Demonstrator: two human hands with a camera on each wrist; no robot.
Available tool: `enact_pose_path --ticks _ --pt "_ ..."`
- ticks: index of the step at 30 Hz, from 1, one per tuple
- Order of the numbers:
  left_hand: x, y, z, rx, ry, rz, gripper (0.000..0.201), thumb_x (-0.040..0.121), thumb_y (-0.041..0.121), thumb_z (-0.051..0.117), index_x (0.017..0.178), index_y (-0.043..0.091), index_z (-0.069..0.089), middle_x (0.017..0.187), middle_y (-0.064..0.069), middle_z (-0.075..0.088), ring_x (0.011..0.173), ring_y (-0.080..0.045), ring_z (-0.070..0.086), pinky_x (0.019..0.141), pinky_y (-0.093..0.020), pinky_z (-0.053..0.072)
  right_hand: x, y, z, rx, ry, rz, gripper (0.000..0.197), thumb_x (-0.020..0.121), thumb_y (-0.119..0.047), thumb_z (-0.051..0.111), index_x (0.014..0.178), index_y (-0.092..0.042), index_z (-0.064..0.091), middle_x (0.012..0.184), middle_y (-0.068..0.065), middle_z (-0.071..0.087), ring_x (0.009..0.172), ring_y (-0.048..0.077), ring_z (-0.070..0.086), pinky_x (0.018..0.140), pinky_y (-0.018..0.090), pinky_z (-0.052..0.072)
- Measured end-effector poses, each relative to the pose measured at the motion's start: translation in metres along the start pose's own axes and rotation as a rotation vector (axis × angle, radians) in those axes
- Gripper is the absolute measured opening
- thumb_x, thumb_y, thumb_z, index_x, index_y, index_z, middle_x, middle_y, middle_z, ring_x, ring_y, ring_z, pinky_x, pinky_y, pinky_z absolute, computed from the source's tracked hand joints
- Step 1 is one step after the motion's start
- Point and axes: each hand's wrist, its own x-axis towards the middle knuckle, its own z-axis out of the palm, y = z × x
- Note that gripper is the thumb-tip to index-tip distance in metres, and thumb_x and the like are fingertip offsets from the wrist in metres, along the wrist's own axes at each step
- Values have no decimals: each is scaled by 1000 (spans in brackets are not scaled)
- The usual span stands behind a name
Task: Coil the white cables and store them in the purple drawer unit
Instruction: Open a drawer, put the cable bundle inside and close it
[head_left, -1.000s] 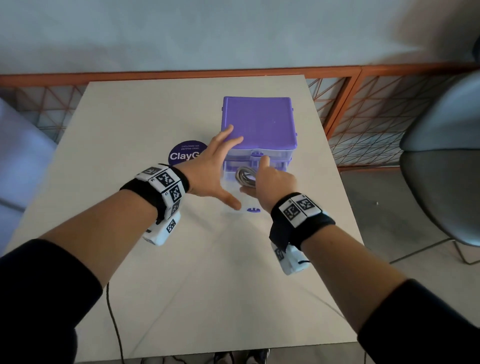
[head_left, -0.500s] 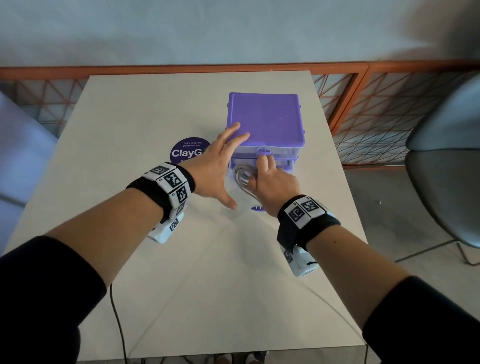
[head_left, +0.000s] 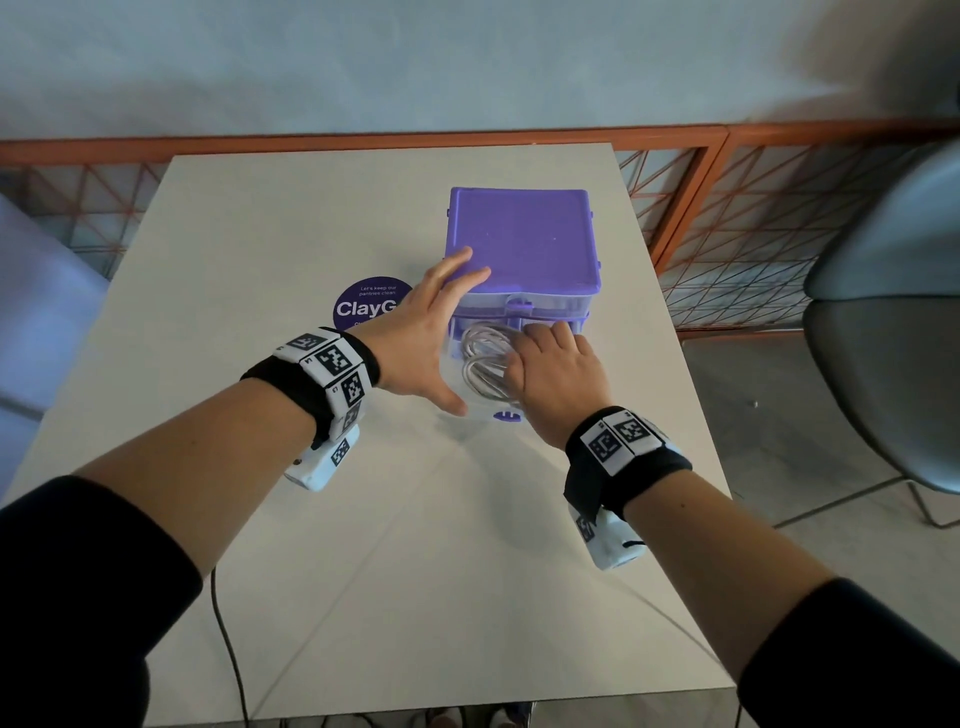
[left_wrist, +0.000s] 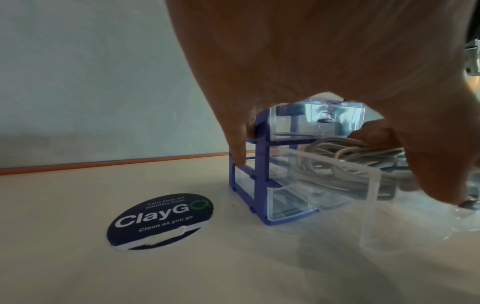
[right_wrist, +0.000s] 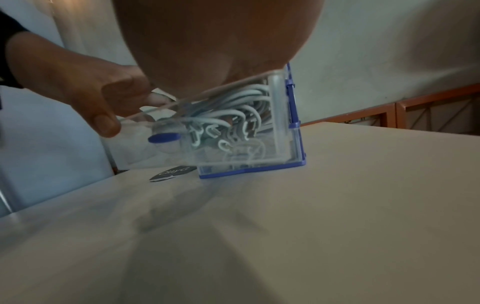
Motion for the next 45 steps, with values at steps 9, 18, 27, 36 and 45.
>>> enact_pose_path --ticks 9,18,27,36,45 --pt "0 -1 0 -13 28 -9 140 43 48 91 150 35 1 156 18 -16 147 -13 9 110 -34 35 -4 -1 7 258 194 127 15 85 -18 68 98 -18 75 102 9 67 82 31 66 55 32 51" --pt "5 -2 -2 -30 56 2 133 45 45 92 149 35 10 156 17 -7 143 -16 24 106 -32 39 16 -1 -1 340 190 332 12 81 -24 71 84 -14 78 86 9 62 79 31 61 59 29 38" --pt "9 -9 -1 -40 85 39 132 42 47 92 149 34 15 155 13 0 142 -13 25 105 -25 32 29 10 2 -107 273 50 17 78 -24 67 62 -21 71 61 -7 62 81 28 55 66 35 35" --pt "13 -10 -2 -40 91 32 133 42 48 92 149 32 13 156 11 -2 143 -13 21 106 -24 27 -10 21 6 40 113 -131 69 92 -62 32 132 -10 55 119 4 60 109 29 52 95 38 42" --pt "35 -10 -9 -67 252 28 42 89 31 62 126 17 50 156 -9 20 141 -26 33 112 -37 30 -17 33 31 -80 282 -231 69 87 -63 42 129 -10 58 117 5 65 105 25 50 91 36 45"
